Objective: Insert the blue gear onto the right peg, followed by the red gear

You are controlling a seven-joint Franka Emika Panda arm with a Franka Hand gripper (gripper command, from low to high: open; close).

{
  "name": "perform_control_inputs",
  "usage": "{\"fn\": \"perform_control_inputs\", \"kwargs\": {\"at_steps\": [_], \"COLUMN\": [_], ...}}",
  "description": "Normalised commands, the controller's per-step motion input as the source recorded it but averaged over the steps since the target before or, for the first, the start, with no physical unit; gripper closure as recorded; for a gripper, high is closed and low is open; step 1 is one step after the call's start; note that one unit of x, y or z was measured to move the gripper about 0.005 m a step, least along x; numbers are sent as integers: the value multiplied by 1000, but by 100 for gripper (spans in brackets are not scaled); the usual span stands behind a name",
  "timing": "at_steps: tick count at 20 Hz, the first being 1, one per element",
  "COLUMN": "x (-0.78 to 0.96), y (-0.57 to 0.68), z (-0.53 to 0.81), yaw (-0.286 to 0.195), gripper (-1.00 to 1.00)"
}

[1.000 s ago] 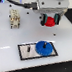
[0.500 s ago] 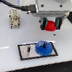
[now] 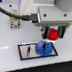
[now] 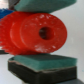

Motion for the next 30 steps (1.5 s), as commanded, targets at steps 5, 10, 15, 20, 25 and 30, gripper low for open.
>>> {"fn": "perform_control_inputs", "kwargs": {"at_steps": [5,10,15,20,25,30], "x": [406,137,40,12,13,-6], "y": [-105,-91,-57,6,6,-90], "z": [-27,-125,-84,189,235,79], "yaw": [0,0,0,0,0,0], "gripper": [100,100,100,100,100,100]}}
